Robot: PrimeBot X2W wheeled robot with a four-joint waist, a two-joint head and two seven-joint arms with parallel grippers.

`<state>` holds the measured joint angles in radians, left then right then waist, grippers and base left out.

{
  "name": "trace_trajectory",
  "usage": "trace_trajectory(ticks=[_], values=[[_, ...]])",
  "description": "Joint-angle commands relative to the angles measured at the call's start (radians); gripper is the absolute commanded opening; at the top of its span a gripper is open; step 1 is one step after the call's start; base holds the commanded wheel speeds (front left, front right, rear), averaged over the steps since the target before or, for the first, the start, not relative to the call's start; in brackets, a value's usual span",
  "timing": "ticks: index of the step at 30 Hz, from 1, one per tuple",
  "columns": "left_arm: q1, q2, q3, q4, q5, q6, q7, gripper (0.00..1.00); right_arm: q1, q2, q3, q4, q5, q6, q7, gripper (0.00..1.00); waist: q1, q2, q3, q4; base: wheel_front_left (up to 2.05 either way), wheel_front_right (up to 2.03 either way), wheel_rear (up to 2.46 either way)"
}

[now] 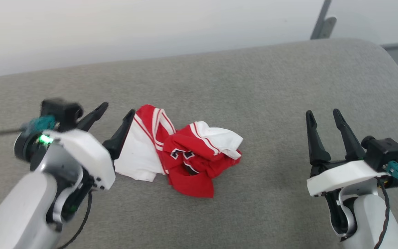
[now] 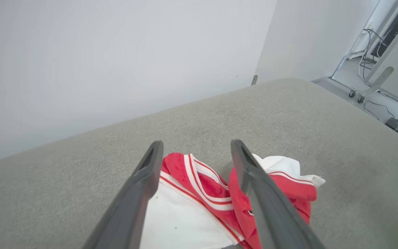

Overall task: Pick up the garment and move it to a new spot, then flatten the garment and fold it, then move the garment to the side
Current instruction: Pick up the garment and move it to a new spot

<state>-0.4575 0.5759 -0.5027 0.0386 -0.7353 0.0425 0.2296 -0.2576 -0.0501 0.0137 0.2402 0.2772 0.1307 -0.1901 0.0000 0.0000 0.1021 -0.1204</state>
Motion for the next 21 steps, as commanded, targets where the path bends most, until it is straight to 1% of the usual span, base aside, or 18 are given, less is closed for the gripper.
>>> trace_trajectory(ticks=[1, 2, 3, 8, 12, 15, 18, 21], values=[[0.041, 0.006, 0.014, -0.017, 0.011, 0.016, -0.039, 1.0, 0.016, -0.001, -0.008, -0.004, -0.006, 0.0, 0.006, 1.0, 0.0, 0.0, -0.029, 0.031, 0.0, 0.0, 0.0], [0.064, 0.012, 0.024, -0.029, 0.017, 0.026, -0.066, 1.0, 0.022, -0.001, -0.012, -0.007, -0.008, 0.0, 0.007, 1.0, 0.0, 0.0, -0.036, 0.038, 0.0, 0.0, 0.0], [0.064, 0.012, 0.024, -0.029, 0.017, 0.026, -0.066, 1.0, 0.022, -0.001, -0.012, -0.007, -0.008, 0.0, 0.007, 1.0, 0.0, 0.0, -0.036, 0.038, 0.0, 0.0, 0.0], [0.178, 0.013, 0.075, -0.07, 0.019, 0.076, -0.19, 1.0, 0.047, -0.001, -0.027, -0.016, -0.014, 0.0, 0.021, 1.0, 0.0, 0.0, -0.063, 0.07, 0.0, 0.0, 0.0], [0.253, 0.014, 0.109, -0.083, 0.024, 0.102, -0.28, 1.0, 0.065, -0.001, -0.038, -0.024, -0.017, 0.0, 0.029, 1.0, 0.0, 0.0, -0.08, 0.091, 0.0, 0.0, 0.0], [0.303, 0.009, 0.129, -0.086, 0.026, 0.115, -0.342, 1.0, 0.077, -0.001, -0.044, -0.031, -0.018, 0.0, 0.034, 1.0, 0.0, 0.0, -0.091, 0.106, 0.0, 0.0, 0.0], [0.352, 0.002, 0.151, -0.087, 0.033, 0.139, -0.403, 1.0, 0.088, -0.001, -0.049, -0.034, -0.02, 0.0, 0.04, 1.0, 0.0, 0.0, -0.102, 0.118, 0.0, 0.0, 0.0], [0.405, -0.006, 0.167, -0.096, 0.034, 0.161, -0.44, 1.0, 0.094, -0.001, -0.052, -0.041, -0.021, 0.0, 0.043, 1.0, 0.0, 0.0, -0.106, 0.127, 0.0, 0.0, 0.0]])
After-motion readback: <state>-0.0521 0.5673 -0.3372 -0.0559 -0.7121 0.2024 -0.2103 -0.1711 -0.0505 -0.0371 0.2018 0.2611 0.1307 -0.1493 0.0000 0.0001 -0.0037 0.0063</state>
